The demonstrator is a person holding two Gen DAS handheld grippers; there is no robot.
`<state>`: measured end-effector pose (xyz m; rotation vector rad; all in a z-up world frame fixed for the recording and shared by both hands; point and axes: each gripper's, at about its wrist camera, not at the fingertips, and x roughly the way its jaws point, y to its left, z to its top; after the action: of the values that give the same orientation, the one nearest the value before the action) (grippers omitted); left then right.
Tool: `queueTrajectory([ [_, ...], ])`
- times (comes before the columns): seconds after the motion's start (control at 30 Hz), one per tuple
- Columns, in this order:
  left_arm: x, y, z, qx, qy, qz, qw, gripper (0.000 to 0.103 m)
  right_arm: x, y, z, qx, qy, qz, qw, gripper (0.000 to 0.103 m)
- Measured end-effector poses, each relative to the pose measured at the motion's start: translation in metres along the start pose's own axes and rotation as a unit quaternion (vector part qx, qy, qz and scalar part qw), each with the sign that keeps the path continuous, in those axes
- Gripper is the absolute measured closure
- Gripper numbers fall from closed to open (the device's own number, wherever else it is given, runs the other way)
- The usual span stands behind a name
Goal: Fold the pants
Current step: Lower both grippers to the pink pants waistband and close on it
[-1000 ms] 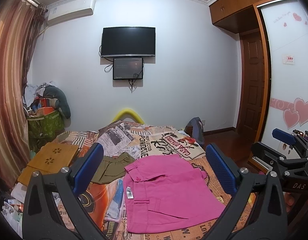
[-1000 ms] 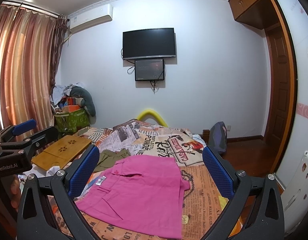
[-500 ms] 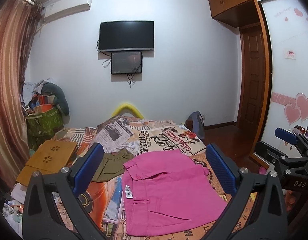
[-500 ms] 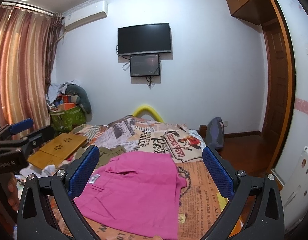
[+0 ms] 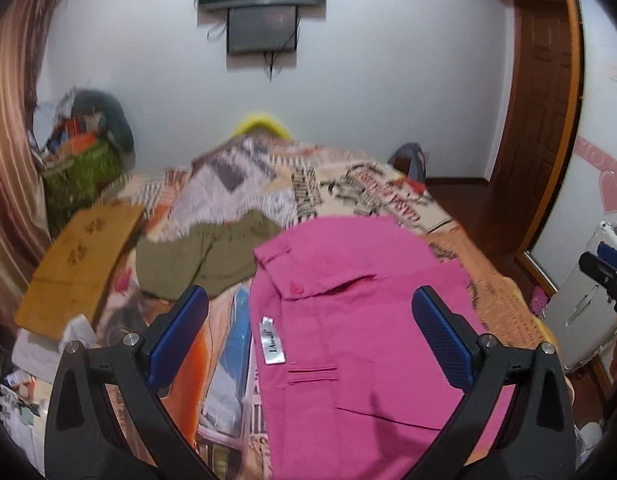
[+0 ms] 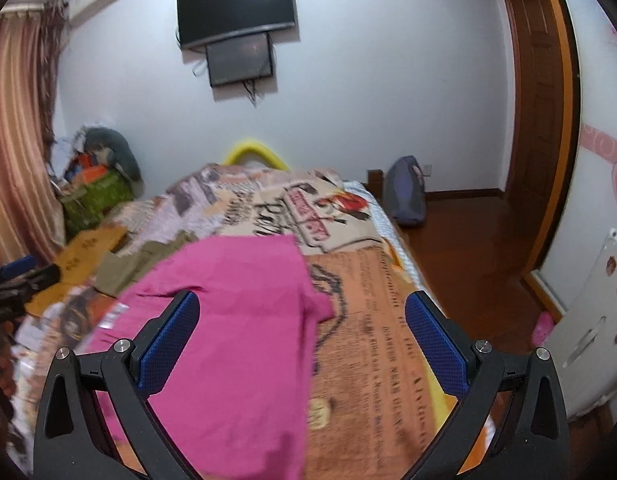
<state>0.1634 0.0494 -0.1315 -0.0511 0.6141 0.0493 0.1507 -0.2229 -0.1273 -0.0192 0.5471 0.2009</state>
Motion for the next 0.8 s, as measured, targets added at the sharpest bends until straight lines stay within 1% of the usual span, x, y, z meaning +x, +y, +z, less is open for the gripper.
queueTrajectory([
  [0.03, 0.01, 0.006, -0.001, -0.004, 0.011, 0.001, 0.9999, 0.009, 0.003, -0.002, 0.002, -0.005, 0.004, -0.001, 1.0, 0.005],
  [0.1, 0.031, 0.015, -0.001, -0.007, 0.036, -0.002, 0.9993, 0.015, 0.02, -0.003, 0.005, -0.018, 0.017, 0.001, 1.0, 0.007],
  [0.17, 0.052, 0.023, -0.001, -0.009, 0.055, -0.004, 0.9984, 0.016, 0.035, -0.006, 0.008, -0.025, 0.027, 0.005, 0.999, 0.009],
  [0.2, 0.059, 0.025, -0.002, -0.008, 0.062, -0.006, 0.998, 0.018, 0.044, -0.005, 0.007, -0.031, 0.032, 0.01, 0.999, 0.012],
  [0.27, 0.076, 0.029, -0.002, -0.006, 0.079, -0.01, 0.9968, 0.024, 0.063, -0.006, 0.006, -0.036, 0.05, 0.019, 0.998, 0.016],
  [0.3, 0.088, 0.03, -0.003, -0.003, 0.092, -0.013, 0.9957, 0.029, 0.075, -0.004, 0.001, -0.039, 0.066, 0.028, 0.997, 0.017],
  [0.33, 0.099, 0.03, -0.005, 0.001, 0.105, -0.017, 0.9943, 0.034, 0.082, -0.005, 0.0, -0.039, 0.071, 0.032, 0.996, 0.018],
  [0.43, 0.122, 0.028, -0.011, 0.013, 0.136, -0.027, 0.9903, 0.041, 0.106, -0.003, -0.013, -0.042, 0.102, 0.046, 0.993, 0.024],
  [0.47, 0.128, 0.026, -0.013, 0.016, 0.145, -0.031, 0.9888, 0.042, 0.113, -0.003, -0.016, -0.044, 0.111, 0.051, 0.992, 0.029],
  [0.5, 0.135, 0.025, -0.014, 0.019, 0.153, -0.037, 0.9873, 0.047, 0.12, -0.002, -0.02, -0.044, 0.121, 0.057, 0.99, 0.033],
  [0.57, 0.149, 0.024, -0.02, 0.021, 0.176, -0.053, 0.9826, 0.051, 0.131, -0.002, -0.025, -0.041, 0.135, 0.064, 0.988, 0.035],
  [0.6, 0.154, 0.025, -0.022, 0.019, 0.183, -0.056, 0.9813, 0.052, 0.137, -0.002, -0.028, -0.04, 0.143, 0.069, 0.986, 0.036],
  [0.7, 0.168, 0.028, -0.026, 0.018, 0.199, -0.059, 0.978, 0.059, 0.148, 0.0, -0.032, -0.041, 0.156, 0.088, 0.983, 0.037],
  [0.77, 0.174, 0.03, -0.028, 0.012, 0.207, -0.074, 0.9753, 0.061, 0.157, 0.002, -0.034, -0.042, 0.165, 0.1, 0.98, 0.037],
  [0.8, 0.175, 0.03, -0.028, 0.011, 0.209, -0.079, 0.9747, 0.061, 0.161, 0.003, -0.035, -0.044, 0.17, 0.105, 0.979, 0.039],
])
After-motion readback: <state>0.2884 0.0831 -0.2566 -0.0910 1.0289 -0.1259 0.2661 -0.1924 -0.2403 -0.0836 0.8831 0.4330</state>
